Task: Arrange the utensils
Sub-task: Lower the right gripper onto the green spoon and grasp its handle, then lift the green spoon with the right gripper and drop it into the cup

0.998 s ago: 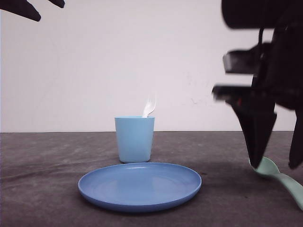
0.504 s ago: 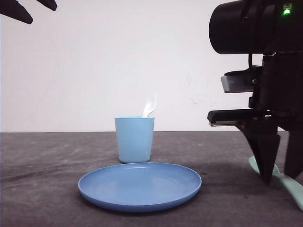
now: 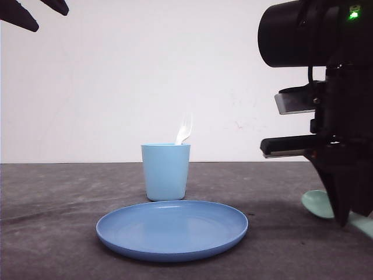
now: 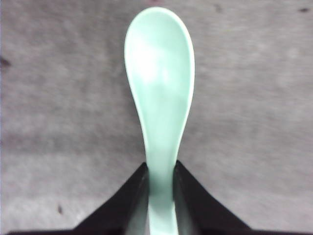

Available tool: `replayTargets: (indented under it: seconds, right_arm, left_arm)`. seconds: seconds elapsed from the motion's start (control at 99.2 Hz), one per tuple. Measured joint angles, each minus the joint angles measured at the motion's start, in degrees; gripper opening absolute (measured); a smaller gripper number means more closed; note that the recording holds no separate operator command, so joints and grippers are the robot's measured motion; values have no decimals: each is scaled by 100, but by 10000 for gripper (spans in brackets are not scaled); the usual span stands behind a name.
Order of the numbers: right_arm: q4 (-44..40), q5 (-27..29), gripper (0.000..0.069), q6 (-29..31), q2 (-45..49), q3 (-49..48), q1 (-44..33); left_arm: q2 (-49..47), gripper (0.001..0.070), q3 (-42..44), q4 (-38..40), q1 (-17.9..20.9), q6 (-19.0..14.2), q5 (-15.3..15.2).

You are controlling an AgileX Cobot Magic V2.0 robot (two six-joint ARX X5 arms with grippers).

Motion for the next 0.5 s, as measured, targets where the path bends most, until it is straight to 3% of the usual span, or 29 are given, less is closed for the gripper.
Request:
replayTargets:
  seconds: [0.252,0.504]
  right_arm:
    - [435,354,60,-516,-754,835,258]
    - [3213,420,59,-1504,-914,1196,778]
  left_arm:
    - [0,298,0,-2,0,0,0]
    - [0,298,0,-7,0,-4,0]
